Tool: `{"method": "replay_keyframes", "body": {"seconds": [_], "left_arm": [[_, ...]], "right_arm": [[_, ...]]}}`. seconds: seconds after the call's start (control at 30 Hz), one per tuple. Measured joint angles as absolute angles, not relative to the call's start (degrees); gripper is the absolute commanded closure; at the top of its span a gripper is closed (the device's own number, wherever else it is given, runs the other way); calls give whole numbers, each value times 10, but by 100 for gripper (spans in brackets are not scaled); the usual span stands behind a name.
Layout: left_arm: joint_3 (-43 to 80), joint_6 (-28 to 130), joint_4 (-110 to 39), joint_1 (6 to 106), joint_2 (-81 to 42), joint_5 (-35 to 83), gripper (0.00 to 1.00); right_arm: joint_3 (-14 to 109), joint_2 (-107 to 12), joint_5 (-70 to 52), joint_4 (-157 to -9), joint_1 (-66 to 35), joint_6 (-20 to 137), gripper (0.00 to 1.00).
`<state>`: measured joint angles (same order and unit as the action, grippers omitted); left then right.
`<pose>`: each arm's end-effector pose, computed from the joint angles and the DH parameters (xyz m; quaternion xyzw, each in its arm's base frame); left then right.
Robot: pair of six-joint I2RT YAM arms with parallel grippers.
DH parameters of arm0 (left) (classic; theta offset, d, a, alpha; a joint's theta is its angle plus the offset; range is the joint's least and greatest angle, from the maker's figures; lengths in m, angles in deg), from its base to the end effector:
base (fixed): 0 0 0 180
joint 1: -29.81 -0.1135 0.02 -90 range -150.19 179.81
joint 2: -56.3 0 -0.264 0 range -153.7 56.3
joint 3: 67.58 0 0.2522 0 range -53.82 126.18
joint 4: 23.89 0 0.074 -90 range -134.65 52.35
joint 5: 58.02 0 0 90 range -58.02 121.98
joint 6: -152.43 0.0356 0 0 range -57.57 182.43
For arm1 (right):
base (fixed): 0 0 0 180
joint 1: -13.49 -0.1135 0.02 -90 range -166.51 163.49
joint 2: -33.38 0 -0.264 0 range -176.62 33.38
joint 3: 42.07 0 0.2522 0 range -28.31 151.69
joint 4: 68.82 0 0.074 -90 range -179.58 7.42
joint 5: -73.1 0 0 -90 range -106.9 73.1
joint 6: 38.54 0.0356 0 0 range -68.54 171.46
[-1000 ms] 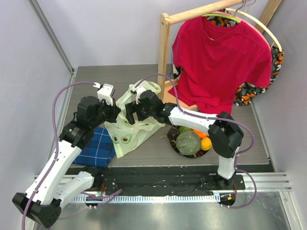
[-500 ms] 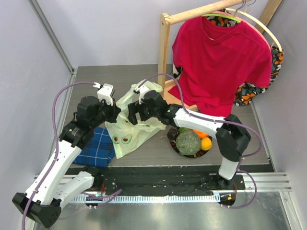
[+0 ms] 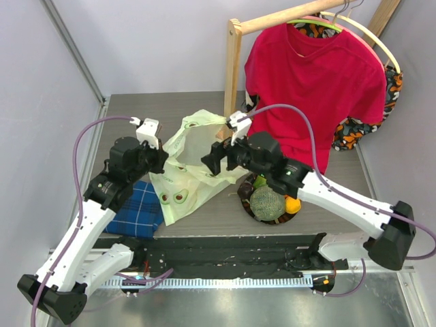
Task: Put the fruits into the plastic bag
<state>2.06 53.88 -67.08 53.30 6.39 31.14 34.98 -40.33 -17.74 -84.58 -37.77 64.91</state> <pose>0.1721 -0.0754 0.3570 0.1127 0.8285 -0.1573 0.5256 0.1911 0.2374 0.3580 -0.2482 0.7389 0.3304 0.5323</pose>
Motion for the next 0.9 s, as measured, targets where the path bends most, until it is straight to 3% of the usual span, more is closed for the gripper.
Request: {"method": "replay_keyframes", "body": {"seconds": [0.27,0.43,0.9], "left_arm": [[16,539,-671,533,70,334,100],[16,538,-671,533,70,335,100],[16,538,-671,533,70,335,100]], "right_arm": [[350,-324,-314,-1030,-331,625,6],[350,-333,-313,-1115,-275,635,15],[333,-436,-232,-1200,-285,588,28]]}}
